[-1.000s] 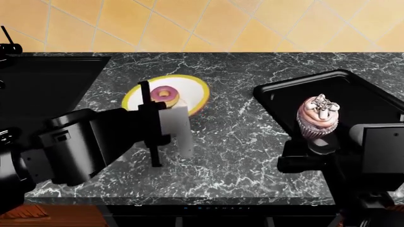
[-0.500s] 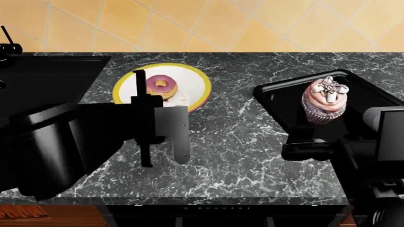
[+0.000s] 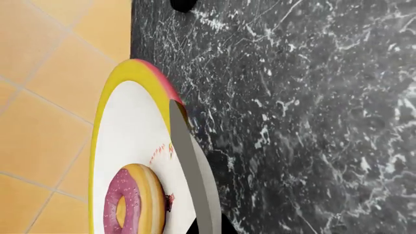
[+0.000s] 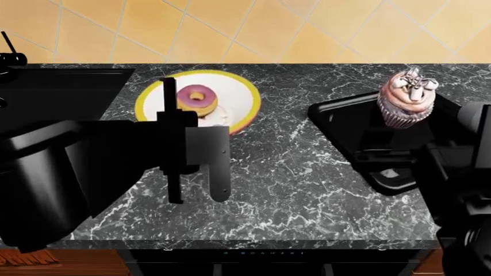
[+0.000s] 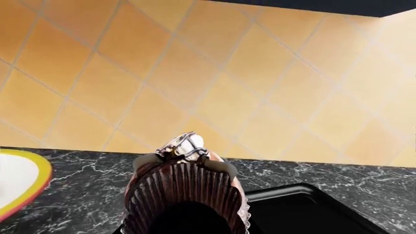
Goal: Pick up the bowl with donut and place it on the tray. Pick up the cupcake and place it on the tray.
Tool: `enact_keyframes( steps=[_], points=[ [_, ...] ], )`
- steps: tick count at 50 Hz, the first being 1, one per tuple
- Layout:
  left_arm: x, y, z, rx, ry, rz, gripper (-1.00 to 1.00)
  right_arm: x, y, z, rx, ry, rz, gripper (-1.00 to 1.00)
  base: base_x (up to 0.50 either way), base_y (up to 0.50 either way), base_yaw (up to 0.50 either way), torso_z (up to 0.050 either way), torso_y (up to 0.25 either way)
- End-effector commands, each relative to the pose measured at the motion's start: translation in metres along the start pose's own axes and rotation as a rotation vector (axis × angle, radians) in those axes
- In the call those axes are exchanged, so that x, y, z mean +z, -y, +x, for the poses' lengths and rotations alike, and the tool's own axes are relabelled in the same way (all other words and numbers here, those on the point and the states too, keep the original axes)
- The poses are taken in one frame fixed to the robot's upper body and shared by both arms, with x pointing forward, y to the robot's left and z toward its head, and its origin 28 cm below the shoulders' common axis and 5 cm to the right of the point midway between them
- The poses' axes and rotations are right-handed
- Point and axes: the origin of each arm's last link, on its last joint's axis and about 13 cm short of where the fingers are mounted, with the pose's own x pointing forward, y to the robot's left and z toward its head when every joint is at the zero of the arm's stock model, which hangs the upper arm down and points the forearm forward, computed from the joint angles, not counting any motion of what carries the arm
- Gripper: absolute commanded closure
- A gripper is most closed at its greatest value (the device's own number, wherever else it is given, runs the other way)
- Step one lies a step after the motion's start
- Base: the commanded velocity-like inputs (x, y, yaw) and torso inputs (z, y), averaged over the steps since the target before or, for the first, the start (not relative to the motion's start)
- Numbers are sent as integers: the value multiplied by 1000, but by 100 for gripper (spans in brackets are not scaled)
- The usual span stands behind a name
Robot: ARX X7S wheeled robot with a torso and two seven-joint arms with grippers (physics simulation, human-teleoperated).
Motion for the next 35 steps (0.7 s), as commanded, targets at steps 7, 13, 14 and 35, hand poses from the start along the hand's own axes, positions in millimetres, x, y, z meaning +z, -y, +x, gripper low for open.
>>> enact_keyframes(
  steps=[7, 13, 14, 35],
  points=[
    [4, -10, -3, 89, 25, 21, 100, 0, 4, 5, -22, 25, -4, 100, 0, 0, 0, 0, 0],
    [5, -12, -2, 95, 30, 21, 100, 0, 4, 4, -24, 27, 1, 100, 0, -127, 0, 0, 2],
    [5, -12, -2, 95, 30, 21, 100, -1, 4, 4, -24, 27, 2, 100, 0, -152, 0, 10, 0],
    [6, -17, -1, 110, 40, 17, 100, -4, 4, 6, -26, 22, 7, 100, 0, -204, 0, 0, 1]
  ],
)
